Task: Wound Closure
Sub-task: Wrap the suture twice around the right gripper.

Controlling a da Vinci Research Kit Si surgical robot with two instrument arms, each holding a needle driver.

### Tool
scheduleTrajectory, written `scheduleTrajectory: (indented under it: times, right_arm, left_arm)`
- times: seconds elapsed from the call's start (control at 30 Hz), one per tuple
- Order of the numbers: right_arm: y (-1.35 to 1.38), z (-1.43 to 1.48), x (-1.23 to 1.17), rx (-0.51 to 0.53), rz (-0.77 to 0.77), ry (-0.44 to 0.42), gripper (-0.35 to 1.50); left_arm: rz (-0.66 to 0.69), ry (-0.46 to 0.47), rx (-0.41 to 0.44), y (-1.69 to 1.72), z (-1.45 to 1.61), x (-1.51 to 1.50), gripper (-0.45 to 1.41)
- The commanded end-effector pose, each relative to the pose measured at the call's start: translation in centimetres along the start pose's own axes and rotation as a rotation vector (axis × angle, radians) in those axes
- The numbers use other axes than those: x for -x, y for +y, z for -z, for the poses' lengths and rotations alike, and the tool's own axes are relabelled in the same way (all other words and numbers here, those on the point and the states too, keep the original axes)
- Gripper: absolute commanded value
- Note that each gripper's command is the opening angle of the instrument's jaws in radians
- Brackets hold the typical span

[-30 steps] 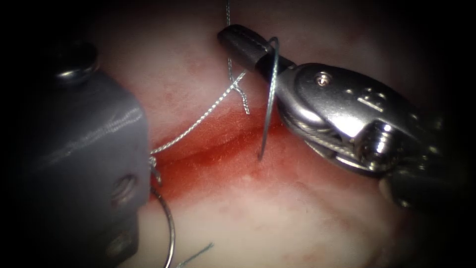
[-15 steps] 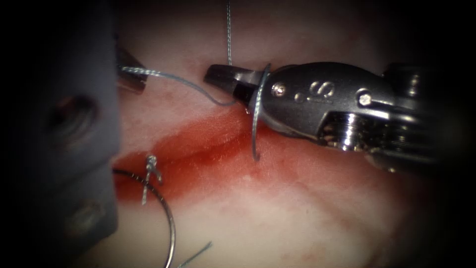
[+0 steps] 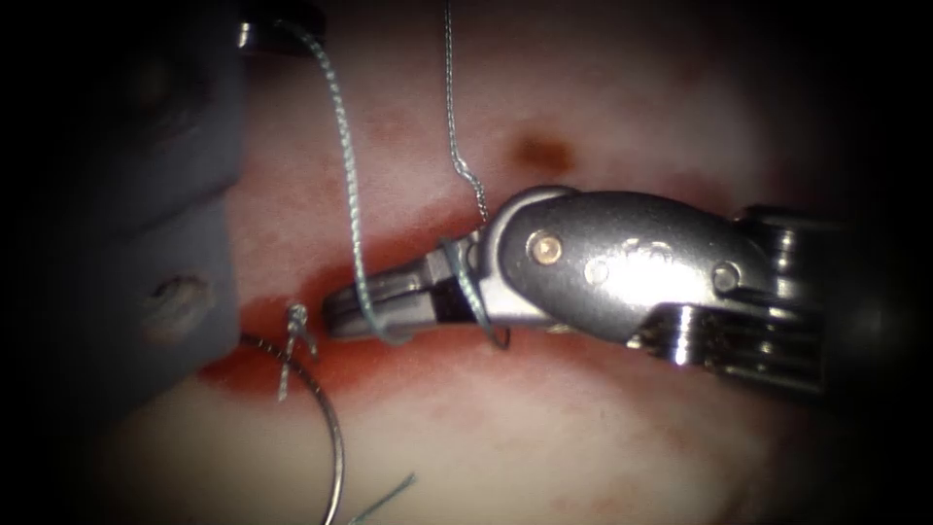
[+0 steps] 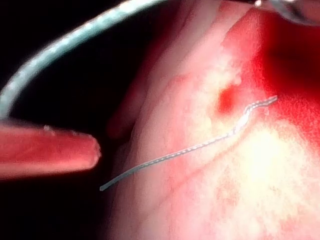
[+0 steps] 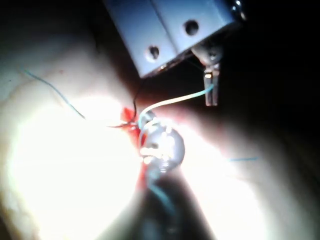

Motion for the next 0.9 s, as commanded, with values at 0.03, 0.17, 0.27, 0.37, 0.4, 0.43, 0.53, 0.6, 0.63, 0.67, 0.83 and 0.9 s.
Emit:
scheduleTrajectory:
  times: [0.03,0.17,0.27,0.37,0.4,0.43,0.53,0.6,0.63,0.67,0.83,0.9]
  right_arm:
    - [0.02,-0.25,-0.07,-0.044,-0.035,0.063,-0.35]
    - [-0.04,-0.50,-0.04,-0.132,-0.111,0.178,-0.35]
    - [-0.05,-0.62,-0.08,-0.169,-0.181,0.314,-0.35]
    - [-0.02,-0.58,-0.12,-0.184,-0.231,0.410,-0.35]
    - [-0.02,-0.54,-0.12,-0.174,-0.241,0.419,-0.35]
    - [-0.01,-0.46,-0.11,-0.165,-0.244,0.423,-0.35]
    - [-0.01,-0.26,-0.10,-0.146,-0.253,0.456,-0.35]
    - [0.00,-0.15,-0.09,-0.139,-0.258,0.492,-0.35]
    - [0.00,-0.10,-0.08,-0.132,-0.268,0.507,-0.35]
    - [0.00,-0.04,-0.07,-0.126,-0.278,0.528,-0.35]
    - [0.07,0.22,0.00,-0.007,-0.312,0.601,-0.35]
    - [0.11,0.29,0.01,0.047,-0.320,0.641,-0.35]
  left_arm:
    - [0.008,-0.001,0.009,0.11,-0.03,0.04,-0.45]
    - [0.015,-0.007,0.009,0.12,-0.10,0.01,-0.45]
    - [0.002,0.009,0.010,0.14,-0.15,-0.05,-0.45]
    - [-0.015,0.050,0.011,0.15,-0.20,-0.18,-0.45]
    - [-0.019,0.068,0.009,0.15,-0.22,-0.23,-0.45]
    - [-0.030,0.102,-0.001,0.14,-0.28,-0.33,-0.45]
    - [-0.036,0.157,-0.039,0.07,-0.39,-0.48,-0.45]
    - [-0.039,0.181,-0.063,0.00,-0.47,-0.55,-0.45]
    - [-0.038,0.200,-0.085,-0.04,-0.52,-0.58,-0.45]
    - [-0.037,0.213,-0.099,-0.08,-0.55,-0.61,-0.45]
    - [-0.015,0.270,-0.202,-0.31,-0.62,-0.69,-0.45]
    - [-0.003,0.292,-0.238,-0.40,-0.63,-0.72,-0.45]
